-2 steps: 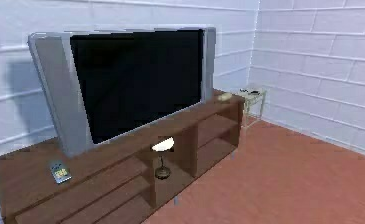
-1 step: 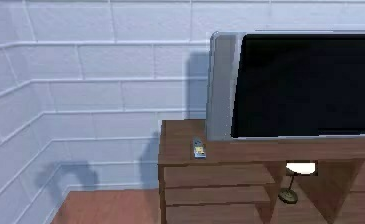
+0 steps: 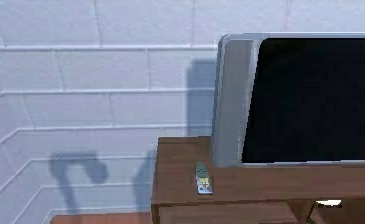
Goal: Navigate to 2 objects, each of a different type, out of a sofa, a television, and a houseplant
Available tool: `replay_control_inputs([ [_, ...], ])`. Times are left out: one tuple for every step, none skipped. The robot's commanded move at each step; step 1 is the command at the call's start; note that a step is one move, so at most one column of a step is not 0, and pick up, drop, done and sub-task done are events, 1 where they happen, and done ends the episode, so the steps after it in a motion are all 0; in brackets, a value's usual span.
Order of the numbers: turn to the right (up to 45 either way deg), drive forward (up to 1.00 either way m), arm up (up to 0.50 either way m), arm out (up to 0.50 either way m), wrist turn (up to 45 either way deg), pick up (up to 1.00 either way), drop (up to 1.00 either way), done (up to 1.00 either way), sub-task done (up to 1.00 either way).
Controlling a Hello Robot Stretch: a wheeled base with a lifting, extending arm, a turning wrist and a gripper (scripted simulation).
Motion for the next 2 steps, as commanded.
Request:
replay_control_inputs([
  [36.0,0.00,0.00,0.00,0.0,0.00,0.00,0.00,0.00],
  [0.0,0.00,0.00,0.00,0.0,0.00,0.00,0.00,1.00],
])
